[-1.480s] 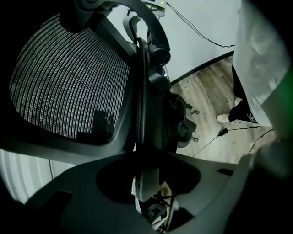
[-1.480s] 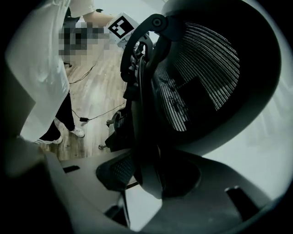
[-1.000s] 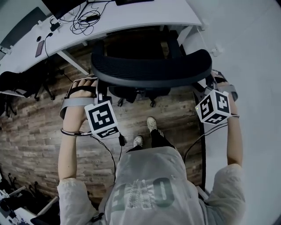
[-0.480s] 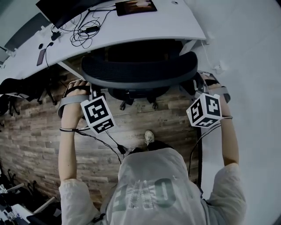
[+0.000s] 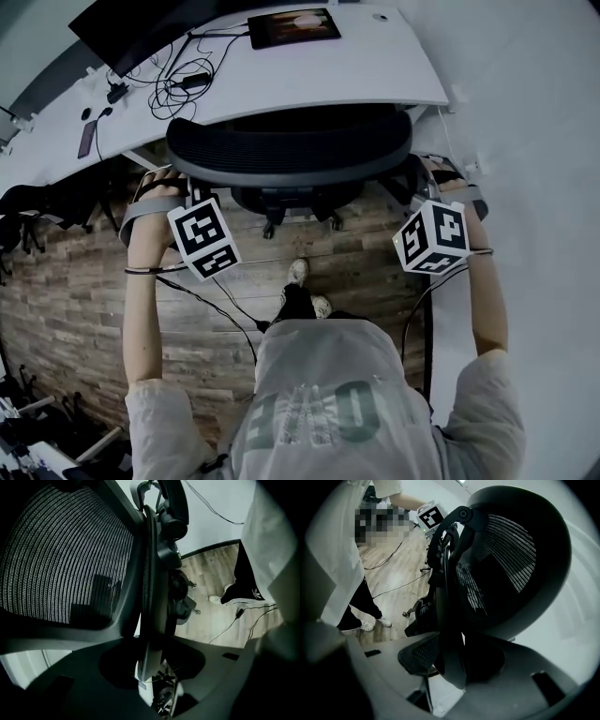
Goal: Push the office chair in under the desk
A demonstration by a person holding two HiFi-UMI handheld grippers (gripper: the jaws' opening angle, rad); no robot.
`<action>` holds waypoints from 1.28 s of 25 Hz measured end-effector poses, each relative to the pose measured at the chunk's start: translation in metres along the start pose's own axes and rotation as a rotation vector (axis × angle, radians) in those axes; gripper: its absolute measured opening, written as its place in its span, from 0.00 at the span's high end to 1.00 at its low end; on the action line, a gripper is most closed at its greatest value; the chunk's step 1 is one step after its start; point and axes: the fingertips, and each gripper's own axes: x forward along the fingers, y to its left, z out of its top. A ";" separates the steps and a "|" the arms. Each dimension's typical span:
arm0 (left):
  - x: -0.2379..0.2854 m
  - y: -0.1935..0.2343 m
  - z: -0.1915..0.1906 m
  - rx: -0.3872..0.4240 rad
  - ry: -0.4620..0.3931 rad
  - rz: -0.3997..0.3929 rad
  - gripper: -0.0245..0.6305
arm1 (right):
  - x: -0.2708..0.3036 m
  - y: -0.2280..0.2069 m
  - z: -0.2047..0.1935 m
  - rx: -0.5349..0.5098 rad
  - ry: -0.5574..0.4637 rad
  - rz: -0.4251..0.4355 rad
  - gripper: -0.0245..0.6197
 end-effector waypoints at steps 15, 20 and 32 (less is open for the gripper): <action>0.070 0.080 0.002 0.010 -0.028 0.039 0.72 | 0.079 -0.079 -0.011 0.044 0.081 -0.036 0.69; 0.090 0.100 -0.001 0.011 -0.014 0.035 0.72 | 0.102 -0.101 -0.009 0.055 0.081 -0.045 0.69; 0.120 0.134 -0.005 -0.008 0.035 0.031 0.72 | 0.139 -0.138 -0.010 0.056 0.093 -0.037 0.68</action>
